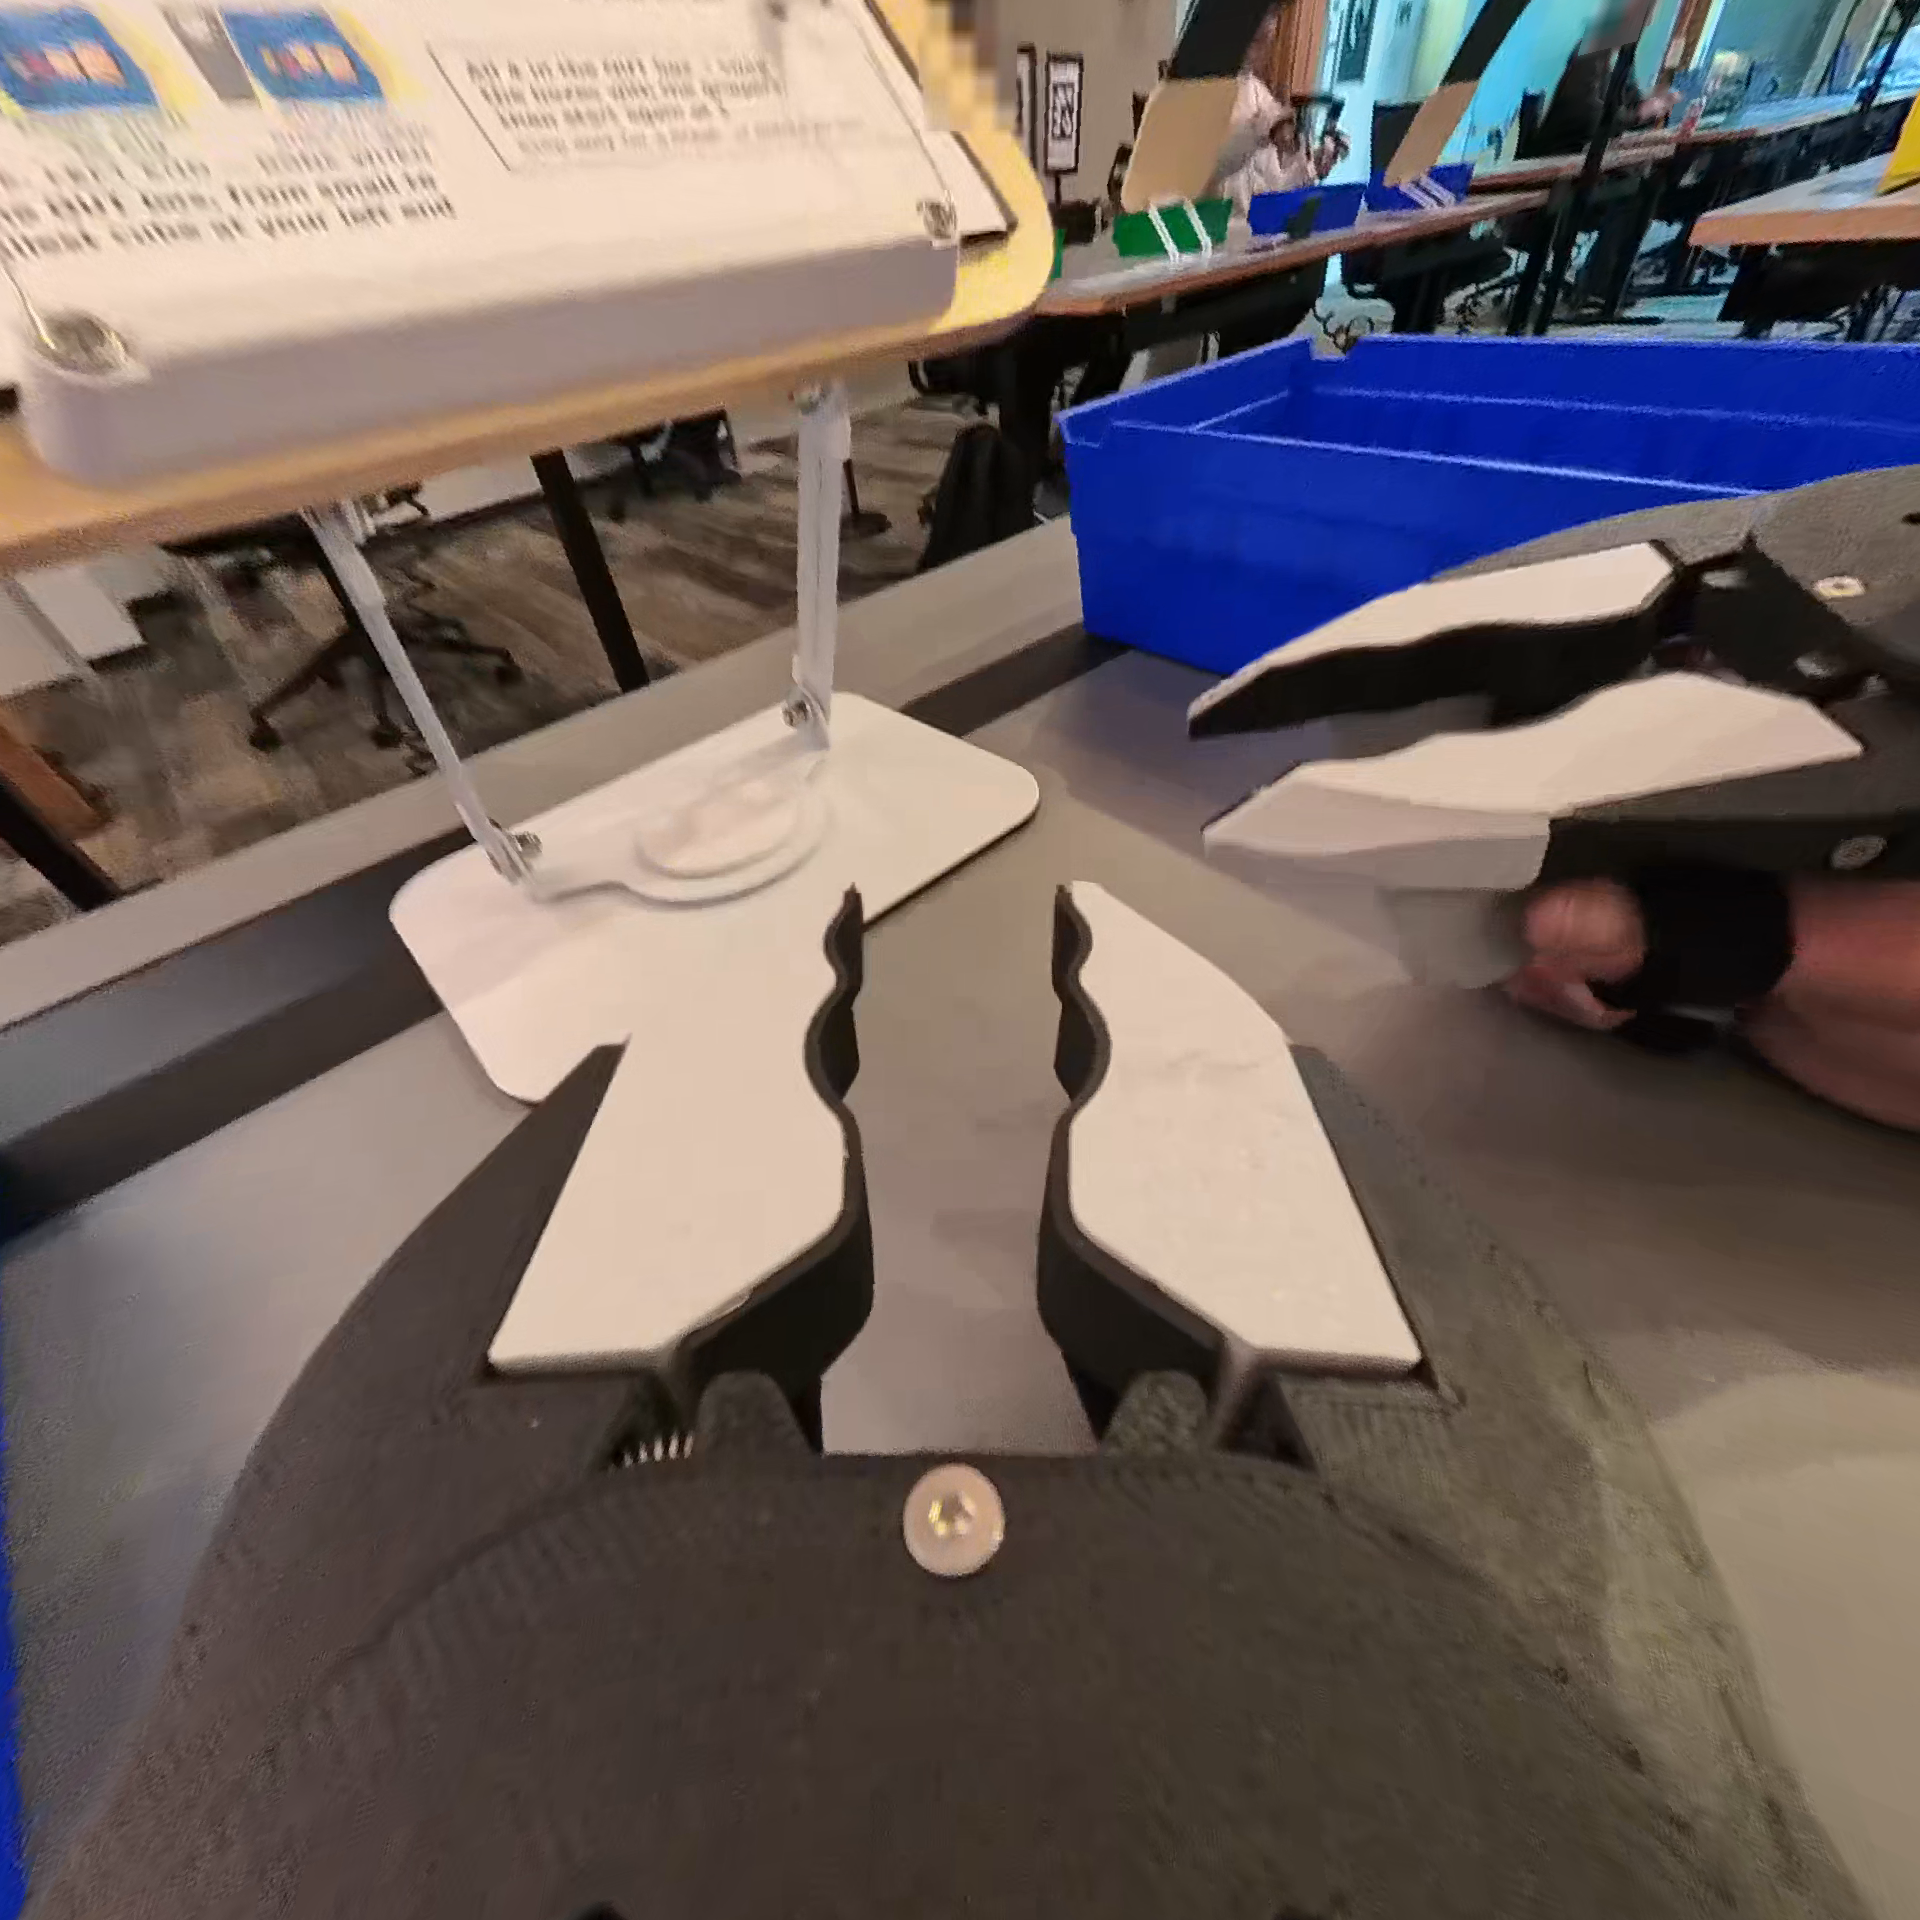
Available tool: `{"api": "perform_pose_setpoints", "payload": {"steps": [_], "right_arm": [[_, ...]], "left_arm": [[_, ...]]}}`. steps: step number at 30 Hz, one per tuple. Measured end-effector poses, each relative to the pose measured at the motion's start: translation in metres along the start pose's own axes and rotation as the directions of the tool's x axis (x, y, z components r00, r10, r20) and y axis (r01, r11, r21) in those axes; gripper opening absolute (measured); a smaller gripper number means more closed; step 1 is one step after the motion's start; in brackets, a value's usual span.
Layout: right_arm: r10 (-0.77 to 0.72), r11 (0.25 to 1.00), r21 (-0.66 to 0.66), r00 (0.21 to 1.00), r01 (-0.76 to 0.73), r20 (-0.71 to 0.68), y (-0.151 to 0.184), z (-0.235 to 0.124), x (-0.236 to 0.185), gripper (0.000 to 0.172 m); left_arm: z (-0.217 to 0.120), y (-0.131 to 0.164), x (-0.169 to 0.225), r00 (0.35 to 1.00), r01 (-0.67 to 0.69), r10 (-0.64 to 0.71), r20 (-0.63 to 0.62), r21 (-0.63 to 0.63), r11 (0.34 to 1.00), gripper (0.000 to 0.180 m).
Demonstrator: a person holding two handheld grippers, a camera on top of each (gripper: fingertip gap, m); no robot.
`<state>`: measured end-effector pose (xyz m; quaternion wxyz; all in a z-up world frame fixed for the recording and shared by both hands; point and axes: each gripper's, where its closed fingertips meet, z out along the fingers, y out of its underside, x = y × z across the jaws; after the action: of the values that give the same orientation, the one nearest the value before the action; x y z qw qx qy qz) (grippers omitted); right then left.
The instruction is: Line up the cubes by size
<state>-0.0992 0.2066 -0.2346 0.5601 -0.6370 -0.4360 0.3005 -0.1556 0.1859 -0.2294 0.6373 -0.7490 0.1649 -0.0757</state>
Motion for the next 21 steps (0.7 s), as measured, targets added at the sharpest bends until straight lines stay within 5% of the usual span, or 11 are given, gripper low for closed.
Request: {"api": "perform_pose_setpoints", "payload": {"steps": [5, 21], "right_arm": [[-0.134, 0.991, -0.021, 0.991, 0.134, -0.008, 0.003, 0.003, -0.013, 0.033], [-0.159, 0.987, -0.032, 0.987, 0.159, 0.009, 0.006, 0.004, -0.017, 0.034]], "left_arm": [[0.001, 0.003, 0.003, 1.0, -0.01, 0.01, -0.012, -0.011, 1.0, 0.034], [0.007, 0.01, 0.007, 0.997, -0.076, 0.075, -0.016, -0.068, 0.995, 0.036]]}}
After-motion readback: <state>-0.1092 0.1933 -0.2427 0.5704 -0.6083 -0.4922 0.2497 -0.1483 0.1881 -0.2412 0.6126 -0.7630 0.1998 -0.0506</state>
